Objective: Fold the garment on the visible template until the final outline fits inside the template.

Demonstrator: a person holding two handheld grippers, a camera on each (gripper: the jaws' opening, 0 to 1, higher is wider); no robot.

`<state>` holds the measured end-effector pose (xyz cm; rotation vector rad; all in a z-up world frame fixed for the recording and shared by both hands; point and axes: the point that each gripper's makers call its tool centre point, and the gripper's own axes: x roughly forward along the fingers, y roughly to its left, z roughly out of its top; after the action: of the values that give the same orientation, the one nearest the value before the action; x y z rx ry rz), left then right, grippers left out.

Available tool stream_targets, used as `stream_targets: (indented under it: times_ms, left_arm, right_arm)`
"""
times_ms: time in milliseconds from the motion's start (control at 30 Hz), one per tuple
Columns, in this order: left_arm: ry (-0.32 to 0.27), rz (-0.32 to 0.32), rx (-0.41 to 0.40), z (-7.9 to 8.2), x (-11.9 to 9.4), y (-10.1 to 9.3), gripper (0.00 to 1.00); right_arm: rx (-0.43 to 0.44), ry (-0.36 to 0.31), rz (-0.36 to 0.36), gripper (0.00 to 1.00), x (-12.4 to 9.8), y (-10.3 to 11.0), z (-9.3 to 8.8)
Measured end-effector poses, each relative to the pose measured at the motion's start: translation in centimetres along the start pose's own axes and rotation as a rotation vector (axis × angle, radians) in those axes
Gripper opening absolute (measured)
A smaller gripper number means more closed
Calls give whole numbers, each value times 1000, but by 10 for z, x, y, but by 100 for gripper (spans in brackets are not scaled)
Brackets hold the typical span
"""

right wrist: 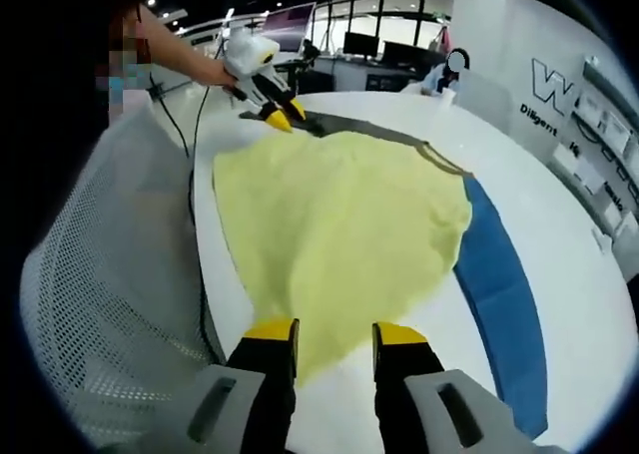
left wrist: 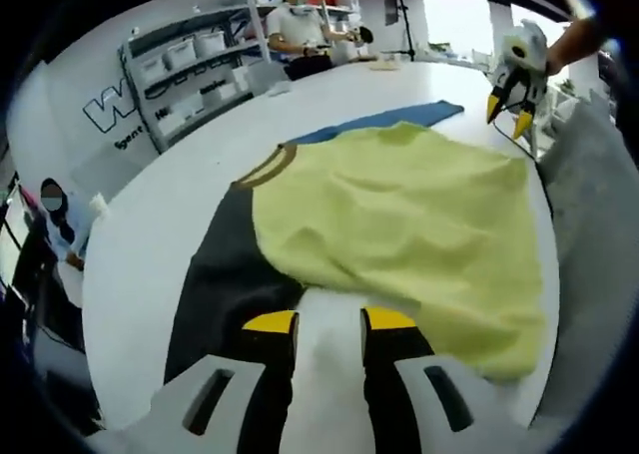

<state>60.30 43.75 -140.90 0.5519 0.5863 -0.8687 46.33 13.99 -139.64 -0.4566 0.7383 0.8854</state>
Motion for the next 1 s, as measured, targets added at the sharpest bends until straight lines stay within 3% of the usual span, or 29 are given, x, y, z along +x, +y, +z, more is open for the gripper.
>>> stream_targets:
  times_ms: [400,767,1000]
  left_arm:
    - [53,52,87,-6,21,27,32]
    - [80,54,120,-7,34,36,30]
    - [109,73,164,-8,38,43,22]
  right_arm:
    - [10,-13,-2,27,2,1,3]
    - [26,-19,-14,29,-1,0,3]
    - [41,-36,-19,34,-3,0,5]
